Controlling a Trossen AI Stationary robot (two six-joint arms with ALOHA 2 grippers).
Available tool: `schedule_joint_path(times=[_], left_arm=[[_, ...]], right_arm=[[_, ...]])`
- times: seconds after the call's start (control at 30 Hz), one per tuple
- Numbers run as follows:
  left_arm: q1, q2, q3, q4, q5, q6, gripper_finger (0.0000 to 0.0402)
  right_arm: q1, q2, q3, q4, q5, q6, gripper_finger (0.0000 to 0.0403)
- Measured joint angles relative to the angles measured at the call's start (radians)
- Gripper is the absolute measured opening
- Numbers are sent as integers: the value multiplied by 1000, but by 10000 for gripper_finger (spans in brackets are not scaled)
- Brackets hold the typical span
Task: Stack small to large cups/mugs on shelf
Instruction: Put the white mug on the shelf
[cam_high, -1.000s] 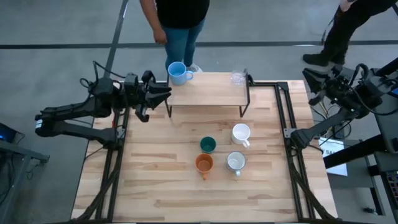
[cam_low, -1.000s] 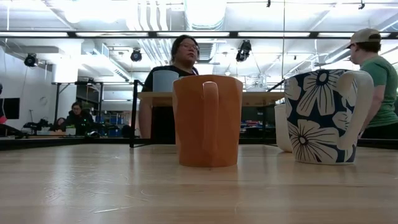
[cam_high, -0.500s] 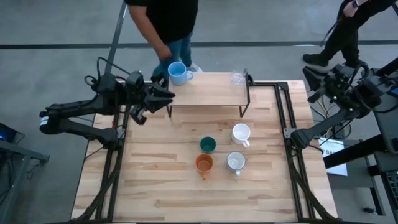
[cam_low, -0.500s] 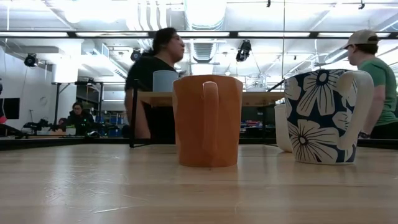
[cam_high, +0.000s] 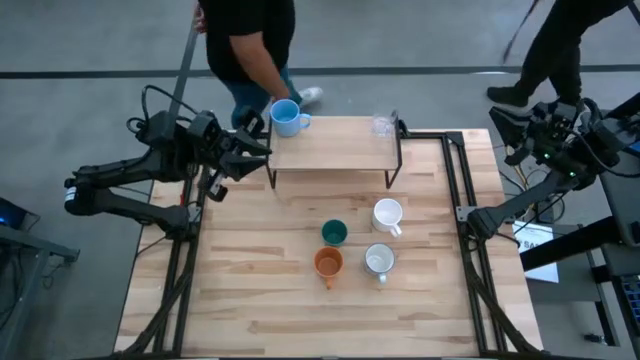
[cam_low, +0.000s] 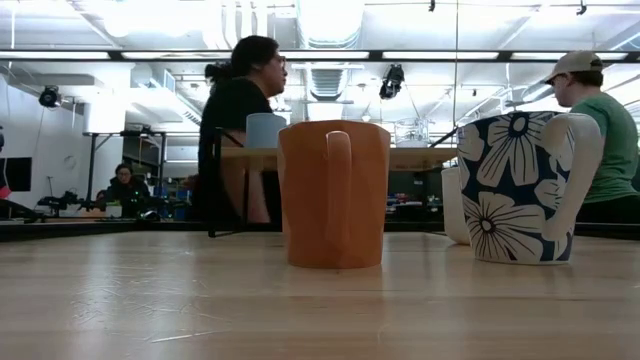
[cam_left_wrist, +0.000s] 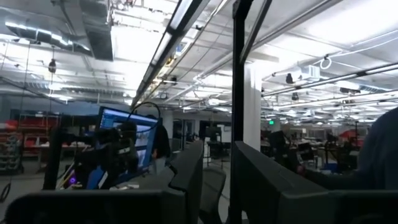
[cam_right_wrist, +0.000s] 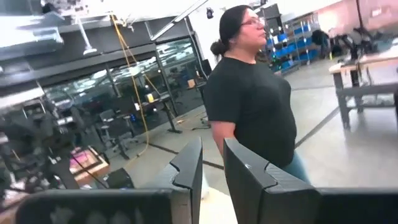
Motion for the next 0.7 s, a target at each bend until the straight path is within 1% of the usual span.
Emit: schedule_joint_path(times=[0.17, 0.2, 0.27, 0.37, 0.43, 0.5, 0.57, 0.63, 0.7], left_arm=[[0, -28, 0, 1, 0, 0, 77], [0, -33, 0, 0, 0, 0, 77], [0, -37, 0, 1, 0, 2, 77], [0, -39, 0, -15, 0, 3, 77], [0, -39, 0, -18, 0, 3, 77], [0, -39, 0, -16, 0, 6, 77], [0, -41, 0, -17, -8, 32, 77], [0, -45, 0, -17, -31, 77, 77], [-1, -49, 0, -16, -66, 107, 77]], right_arm=[[0, 20, -1, 17, -66, -168, 59], [0, 26, -2, 32, -69, -179, 59], [0, 40, -1, 75, -70, -138, 59], [-3, 55, 8, 79, -65, -12, 59], [-5, 59, 19, 79, -53, -36, 59], [-5, 62, 24, 80, -4, -101, 59], [-5, 64, 27, 77, 77, -173, 59], [-5, 65, 31, 77, 172, -205, 59], [-5, 63, 38, 80, 225, -213, 59]])
